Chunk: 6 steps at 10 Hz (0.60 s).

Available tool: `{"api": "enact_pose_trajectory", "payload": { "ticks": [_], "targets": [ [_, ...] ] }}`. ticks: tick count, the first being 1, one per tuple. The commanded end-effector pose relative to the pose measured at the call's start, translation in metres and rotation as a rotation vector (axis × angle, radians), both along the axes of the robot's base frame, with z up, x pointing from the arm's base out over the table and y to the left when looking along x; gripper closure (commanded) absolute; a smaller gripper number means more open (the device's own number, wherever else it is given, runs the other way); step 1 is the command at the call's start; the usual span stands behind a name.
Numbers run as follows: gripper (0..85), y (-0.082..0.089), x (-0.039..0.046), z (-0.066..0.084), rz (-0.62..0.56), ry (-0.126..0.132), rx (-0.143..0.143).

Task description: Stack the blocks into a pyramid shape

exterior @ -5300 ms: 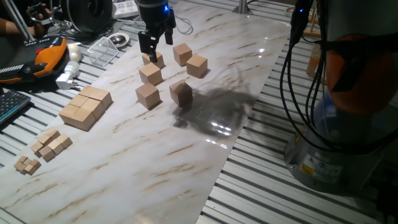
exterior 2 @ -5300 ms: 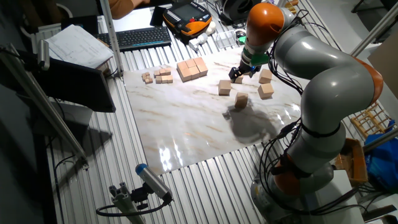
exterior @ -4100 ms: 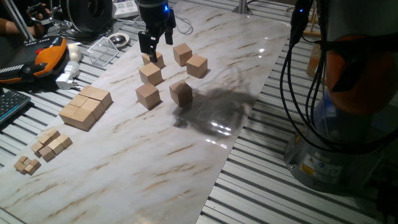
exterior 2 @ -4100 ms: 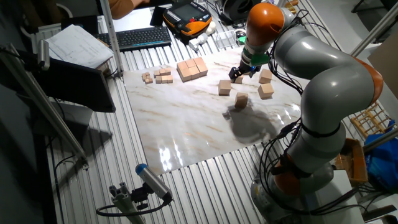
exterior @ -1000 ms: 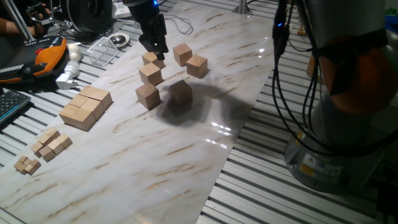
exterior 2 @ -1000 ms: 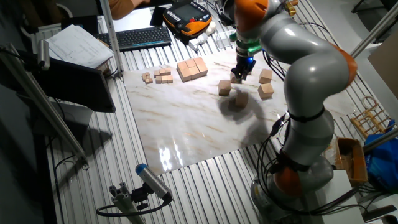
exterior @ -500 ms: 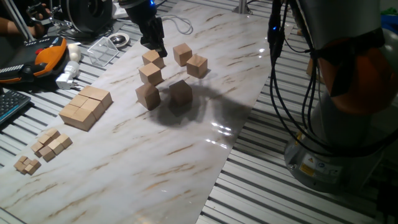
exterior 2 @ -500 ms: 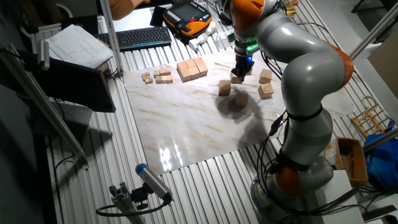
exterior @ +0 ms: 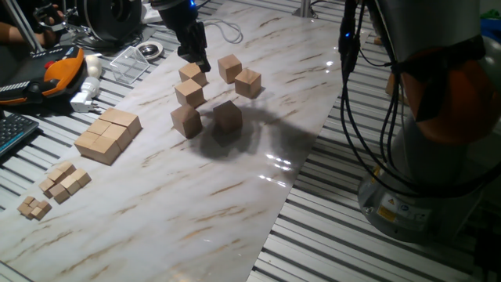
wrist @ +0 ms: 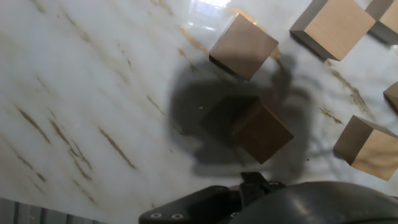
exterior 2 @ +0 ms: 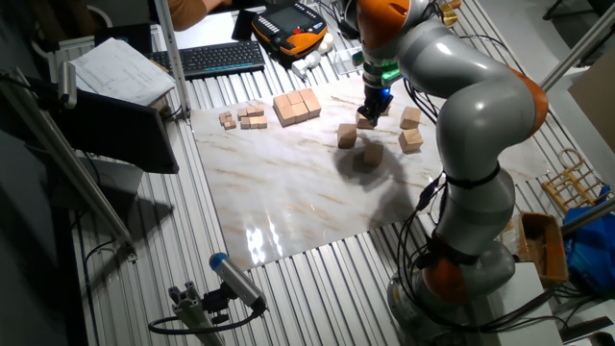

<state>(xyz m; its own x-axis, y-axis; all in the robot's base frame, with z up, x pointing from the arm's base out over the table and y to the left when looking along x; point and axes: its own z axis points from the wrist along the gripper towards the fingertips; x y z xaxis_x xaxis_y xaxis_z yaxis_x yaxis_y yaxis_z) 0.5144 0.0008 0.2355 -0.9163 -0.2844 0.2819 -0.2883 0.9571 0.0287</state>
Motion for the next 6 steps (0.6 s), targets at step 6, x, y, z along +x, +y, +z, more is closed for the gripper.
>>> {"api": "enact_pose_trajectory", "payload": {
  "ticks": [6],
  "targets": [
    [85.0, -0.0001, 0.0004, 0.0003, -0.003, -0.003, 0.010]
  ]
}}
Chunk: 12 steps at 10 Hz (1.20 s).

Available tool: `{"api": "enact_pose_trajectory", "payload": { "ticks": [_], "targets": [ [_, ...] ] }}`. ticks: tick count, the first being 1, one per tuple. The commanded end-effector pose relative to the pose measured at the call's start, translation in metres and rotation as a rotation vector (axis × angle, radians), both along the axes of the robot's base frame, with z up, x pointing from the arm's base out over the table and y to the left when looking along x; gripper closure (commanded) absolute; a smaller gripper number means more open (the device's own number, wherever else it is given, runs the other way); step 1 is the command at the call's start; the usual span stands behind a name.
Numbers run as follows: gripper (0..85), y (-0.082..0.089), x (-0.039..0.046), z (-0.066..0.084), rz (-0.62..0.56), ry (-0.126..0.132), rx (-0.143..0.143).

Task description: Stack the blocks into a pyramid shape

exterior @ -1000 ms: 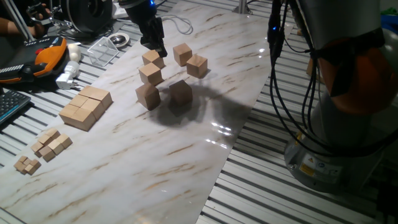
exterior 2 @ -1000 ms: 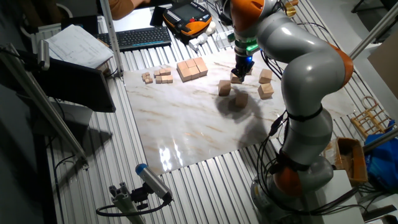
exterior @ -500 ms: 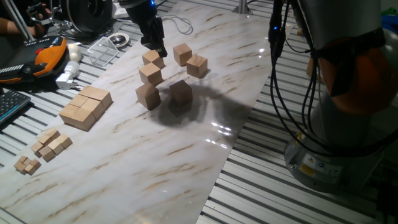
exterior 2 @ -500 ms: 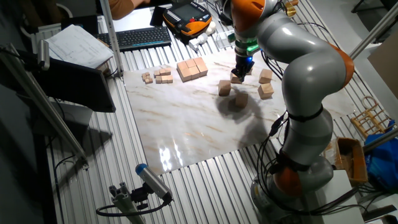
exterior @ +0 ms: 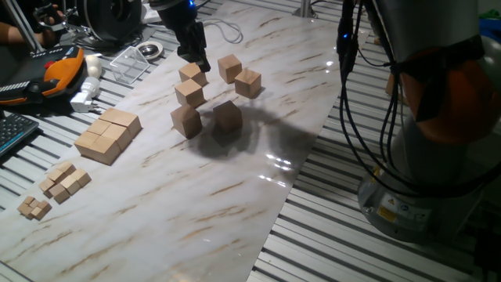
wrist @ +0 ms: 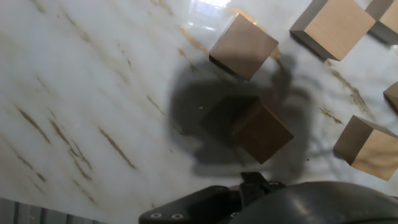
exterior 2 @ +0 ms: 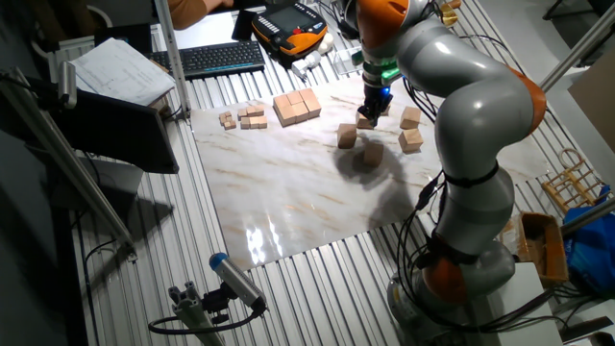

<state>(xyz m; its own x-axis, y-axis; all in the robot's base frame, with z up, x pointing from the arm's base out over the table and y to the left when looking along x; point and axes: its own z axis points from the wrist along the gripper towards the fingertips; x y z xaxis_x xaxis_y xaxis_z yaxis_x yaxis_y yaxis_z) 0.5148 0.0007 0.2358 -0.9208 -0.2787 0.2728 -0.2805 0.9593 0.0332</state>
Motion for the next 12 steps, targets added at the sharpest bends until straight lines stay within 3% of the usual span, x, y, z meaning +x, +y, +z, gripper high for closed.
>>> {"api": "enact_pose_trajectory", "payload": {
  "ticks": [1, 2, 3, 4, 5, 7, 9, 10, 11, 12],
  "targets": [
    [85.0, 0.0000, 0.0000, -0.0001, -0.040, -0.016, -0.012],
    [85.0, 0.0000, 0.0000, -0.0001, -0.078, -0.126, 0.039],
    [85.0, 0.0000, 0.0000, -0.0001, -0.200, -0.062, 0.099],
    [85.0, 0.0000, 0.0000, -0.0001, -0.233, -0.012, 0.049],
    [85.0, 0.0000, 0.0000, -0.0001, -0.272, 0.013, 0.000],
    [85.0, 0.0000, 0.0000, -0.0001, -0.339, 0.040, -0.084],
    [85.0, 0.0000, 0.0000, -0.0001, -0.351, 0.057, -0.141],
    [85.0, 0.0000, 0.0000, -0.0001, -0.327, 0.082, -0.123],
    [85.0, 0.0000, 0.0000, -0.0001, -0.295, 0.063, -0.063],
    [85.0, 0.0000, 0.0000, -0.0001, -0.313, 0.030, -0.059]
  ]
}}
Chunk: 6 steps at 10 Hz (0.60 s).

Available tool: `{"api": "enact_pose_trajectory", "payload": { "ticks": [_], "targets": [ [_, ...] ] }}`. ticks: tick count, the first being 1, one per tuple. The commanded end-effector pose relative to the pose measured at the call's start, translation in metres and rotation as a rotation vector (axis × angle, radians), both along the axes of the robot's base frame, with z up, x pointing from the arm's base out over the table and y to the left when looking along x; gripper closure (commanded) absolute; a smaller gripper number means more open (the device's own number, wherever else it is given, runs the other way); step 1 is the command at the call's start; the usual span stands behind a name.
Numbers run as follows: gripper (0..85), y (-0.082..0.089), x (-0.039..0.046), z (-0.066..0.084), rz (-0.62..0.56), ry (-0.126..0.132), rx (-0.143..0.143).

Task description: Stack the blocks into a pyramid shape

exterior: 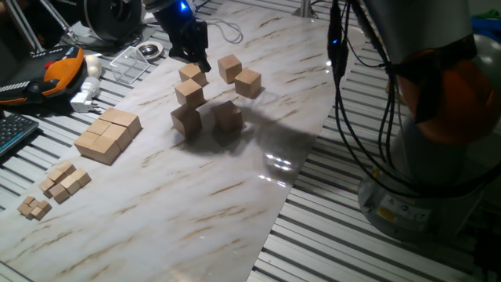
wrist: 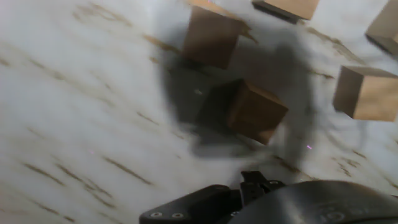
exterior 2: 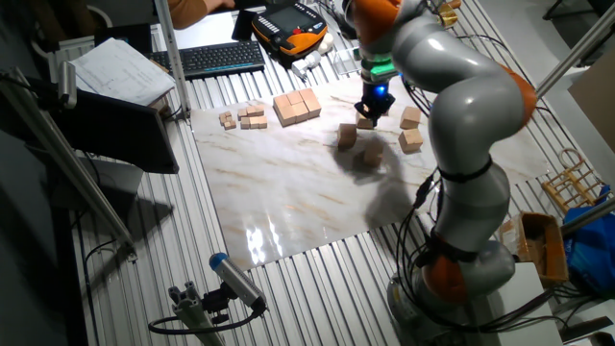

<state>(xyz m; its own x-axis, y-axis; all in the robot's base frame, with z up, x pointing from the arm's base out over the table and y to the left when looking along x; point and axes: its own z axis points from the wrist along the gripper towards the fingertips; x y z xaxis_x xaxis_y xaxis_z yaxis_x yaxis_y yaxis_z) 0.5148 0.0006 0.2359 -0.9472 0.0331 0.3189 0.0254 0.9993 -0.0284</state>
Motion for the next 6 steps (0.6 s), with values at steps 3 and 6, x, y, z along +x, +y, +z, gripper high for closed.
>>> {"api": "enact_pose_trajectory", "payload": {
  "ticks": [3, 6],
  "targets": [
    [85.0, 0.0000, 0.0000, -0.0002, -0.027, -0.055, -0.019],
    [85.0, -0.0048, 0.0012, 0.0002, 0.023, -0.007, -0.098]
  ]
}}
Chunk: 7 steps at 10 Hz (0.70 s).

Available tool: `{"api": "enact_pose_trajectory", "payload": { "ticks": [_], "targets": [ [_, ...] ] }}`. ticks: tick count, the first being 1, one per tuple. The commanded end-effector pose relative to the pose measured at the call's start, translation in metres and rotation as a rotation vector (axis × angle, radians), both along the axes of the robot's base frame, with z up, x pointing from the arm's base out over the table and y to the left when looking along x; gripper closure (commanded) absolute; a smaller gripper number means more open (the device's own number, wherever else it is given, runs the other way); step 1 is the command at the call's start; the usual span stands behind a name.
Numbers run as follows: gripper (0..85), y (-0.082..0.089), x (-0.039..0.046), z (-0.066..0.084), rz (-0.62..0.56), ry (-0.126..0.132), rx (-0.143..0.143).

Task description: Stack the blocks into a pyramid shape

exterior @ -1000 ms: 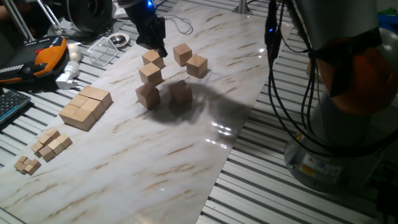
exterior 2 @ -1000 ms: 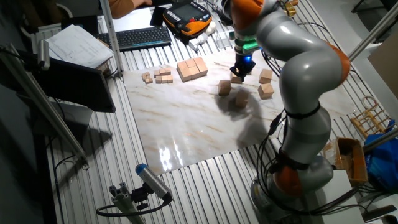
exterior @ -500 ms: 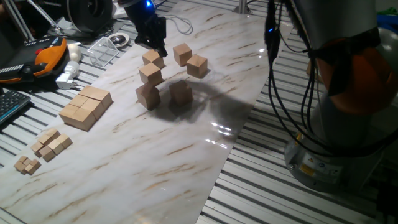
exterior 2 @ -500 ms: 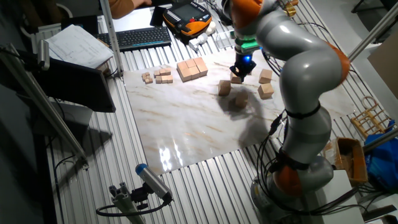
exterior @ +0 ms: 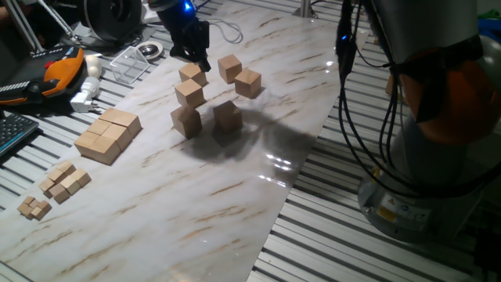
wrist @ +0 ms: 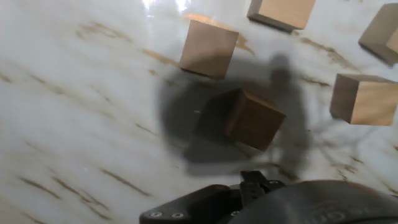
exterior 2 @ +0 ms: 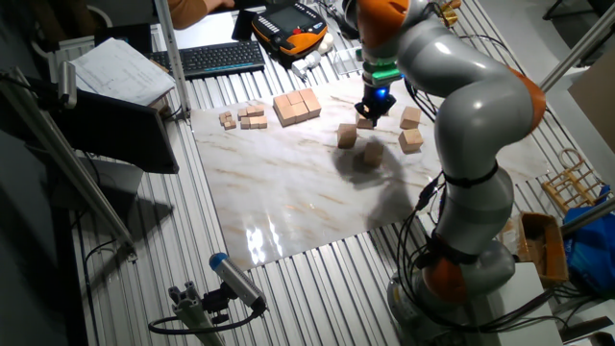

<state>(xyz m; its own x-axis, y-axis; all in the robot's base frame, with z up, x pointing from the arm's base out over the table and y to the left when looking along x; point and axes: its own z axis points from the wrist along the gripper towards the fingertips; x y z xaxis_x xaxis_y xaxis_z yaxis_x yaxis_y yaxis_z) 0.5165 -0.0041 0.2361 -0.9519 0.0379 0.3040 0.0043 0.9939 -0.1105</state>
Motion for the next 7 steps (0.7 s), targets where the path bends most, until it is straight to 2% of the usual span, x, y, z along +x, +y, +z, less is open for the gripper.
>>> {"api": "enact_pose_trajectory", "payload": {
  "ticks": [1, 3, 4, 5, 6, 7],
  "targets": [
    [85.0, -0.017, 0.0036, 0.001, 0.028, -0.011, -0.043],
    [85.0, -0.053, 0.0119, 0.000, 0.072, -0.037, -0.056],
    [85.0, -0.070, 0.0140, -0.003, 0.078, -0.039, -0.065],
    [85.0, -0.079, 0.0141, -0.008, 0.072, -0.036, -0.088],
    [85.0, -0.088, 0.0128, -0.012, 0.094, -0.055, -0.130],
    [85.0, -0.096, 0.0111, -0.017, 0.119, -0.077, -0.155]
  ]
}}
